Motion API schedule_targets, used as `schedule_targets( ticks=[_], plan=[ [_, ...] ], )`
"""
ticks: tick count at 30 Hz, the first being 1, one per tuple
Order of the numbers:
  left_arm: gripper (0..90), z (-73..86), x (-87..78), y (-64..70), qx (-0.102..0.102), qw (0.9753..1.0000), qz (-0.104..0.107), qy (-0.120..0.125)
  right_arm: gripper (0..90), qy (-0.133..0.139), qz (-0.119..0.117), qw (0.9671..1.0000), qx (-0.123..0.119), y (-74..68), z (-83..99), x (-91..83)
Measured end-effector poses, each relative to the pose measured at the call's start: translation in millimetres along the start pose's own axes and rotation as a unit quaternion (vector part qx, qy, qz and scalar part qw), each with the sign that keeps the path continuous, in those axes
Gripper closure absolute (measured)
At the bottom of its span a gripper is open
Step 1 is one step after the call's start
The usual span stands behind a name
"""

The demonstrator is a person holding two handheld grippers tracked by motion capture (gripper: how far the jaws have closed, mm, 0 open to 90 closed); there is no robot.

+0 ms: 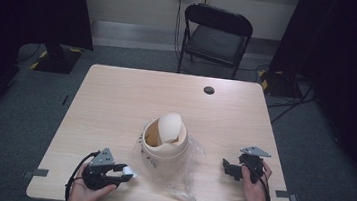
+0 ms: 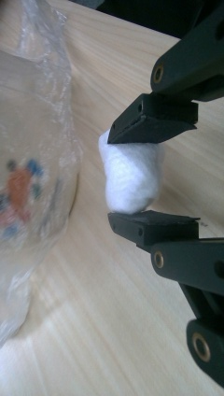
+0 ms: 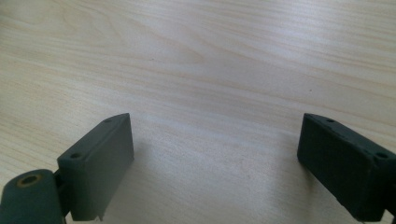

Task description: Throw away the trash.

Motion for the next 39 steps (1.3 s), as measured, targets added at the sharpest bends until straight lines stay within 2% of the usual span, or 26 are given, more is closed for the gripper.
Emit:
schedule_targets(
  ticks=[4, 7, 15, 19, 21, 23, 30, 35, 39],
  plan=[
    [56.1, -3.8, -9.4, -9.6, -0.015, 0.9996, -0.010, 0.020, 10.0, 0.000, 0.000, 1.0000, 0.000, 0.0, 0.0, 0.0],
    [56.1, -8.5, -16.3, -15.7, -0.019, 0.9991, -0.016, 0.033, 9.9, 0.000, 0.000, 1.0000, 0.000, 0.0, 0.0, 0.0],
    [56.1, -15.2, -33.9, -27.9, -0.041, 0.9961, -0.022, 0.075, 10.0, 0.000, 0.000, 1.0000, 0.000, 0.0, 0.0, 0.0],
    [56.1, -21.4, -39.0, -28.4, -0.034, 0.9955, -0.023, 0.085, 10.0, 0.000, 0.000, 1.0000, 0.000, 0.0, 0.0, 0.0],
    [56.1, -25.5, -39.6, -27.8, -0.021, 0.9958, -0.024, 0.086, 10.0, 0.000, 0.000, 1.0000, 0.000, 0.0, 0.0, 0.0],
    [56.1, -30.4, -42.4, -28.5, -0.025, 0.9951, -0.023, 0.093, 10.0, 0.000, 0.000, 1.0000, 0.000, 0.0, 0.0, 0.0],
    [56.1, -61.5, -51.7, -29.0, -0.011, 0.9911, -0.019, 0.131, 10.0, 0.000, 0.000, 1.0000, 0.000, 0.0, 0.0, 0.0],
    [56.1, -81.4, -45.6, -24.5, 0.000, 0.9904, -0.010, 0.138, 10.0, 0.000, 0.000, 1.0000, 0.000, 0.0, 0.0, 0.0],
    [56.1, -94.3, -39.3, -22.2, 0.000, 0.9904, -0.003, 0.138, 10.0, 0.000, 0.000, 1.0000, 0.000, 0.0, 0.0, 0.0]
  ],
)
Point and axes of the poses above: each handheld gripper's, and its own axes: x roughly forward along the jaws, z roughly out of its underside, y roughly to its right, the point moved 2 cm from there along x, roughly forward along the jaws, and after that the axes turned 15 degrees about -z, right-handed, at the moved point
